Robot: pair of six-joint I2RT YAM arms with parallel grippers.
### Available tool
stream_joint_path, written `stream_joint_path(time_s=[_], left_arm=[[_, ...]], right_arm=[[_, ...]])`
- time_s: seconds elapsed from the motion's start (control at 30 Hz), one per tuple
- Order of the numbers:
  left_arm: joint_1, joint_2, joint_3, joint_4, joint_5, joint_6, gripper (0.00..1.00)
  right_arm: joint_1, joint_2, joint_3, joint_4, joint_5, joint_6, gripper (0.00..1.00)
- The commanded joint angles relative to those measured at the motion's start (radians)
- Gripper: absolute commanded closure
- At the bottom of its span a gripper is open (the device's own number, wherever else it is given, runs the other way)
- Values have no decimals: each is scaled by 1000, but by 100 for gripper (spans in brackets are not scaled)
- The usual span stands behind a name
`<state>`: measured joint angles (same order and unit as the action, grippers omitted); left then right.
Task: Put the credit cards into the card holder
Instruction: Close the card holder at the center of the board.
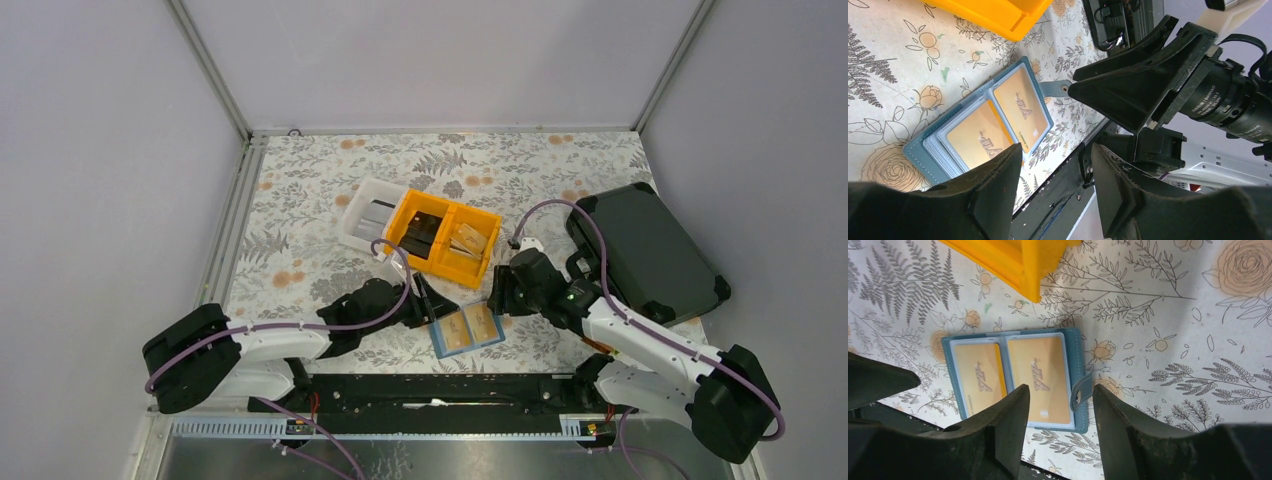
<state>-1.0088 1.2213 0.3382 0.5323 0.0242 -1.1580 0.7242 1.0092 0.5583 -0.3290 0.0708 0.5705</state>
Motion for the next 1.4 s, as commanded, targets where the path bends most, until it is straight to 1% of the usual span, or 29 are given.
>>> stream_joint_path(time_s=[0.0,0.07,0.1,0.17,0.23,0.3,0.37,0.43,0.53,0.7,0.9,1.0,1.13,1.2,1.27,1.37], left_arm=[[-6,-26,33,3,-2,26,43],[-5,-58,32,-71,-20,38,41],[-5,-75,34,-109,-54,41,40],[-5,-103,44,-220,-98,36,39],[-5,-122,53,-331,-134,29,37],[-5,-136,45,-383,-152,17,36],[-4,-147,26,-398,-158,2,35],[-4,-153,3,-393,-161,-10,33],[11,-146,-29,-370,-146,-25,31],[40,-103,-67,-308,-111,-23,32],[47,-43,-104,-235,-79,-45,44],[48,-40,-137,-177,-79,-51,47],[60,-84,-173,-155,-101,-42,48],[67,-135,-192,-164,-114,-40,48],[69,-197,-198,-217,-142,-39,48],[73,-311,-196,-357,-202,-38,46]], right_arm=[[-5,27,-22,11,10,14,45],[-5,47,-36,22,5,23,47],[-5,57,-43,27,7,24,49],[-6,78,-54,37,5,26,54],[-5,90,-57,44,-3,27,61],[-5,90,-50,45,-26,27,75],[-5,73,-35,45,-61,23,90],[-5,45,-11,46,-105,20,99],[-4,32,46,32,-171,3,100],[21,93,105,52,-258,-15,100],[143,167,161,123,-269,32,100],[198,208,179,168,-294,64,100],[254,262,167,252,-314,105,100],[265,294,151,292,-310,118,100],[271,331,138,336,-309,126,100],[285,383,135,422,-316,136,100]])
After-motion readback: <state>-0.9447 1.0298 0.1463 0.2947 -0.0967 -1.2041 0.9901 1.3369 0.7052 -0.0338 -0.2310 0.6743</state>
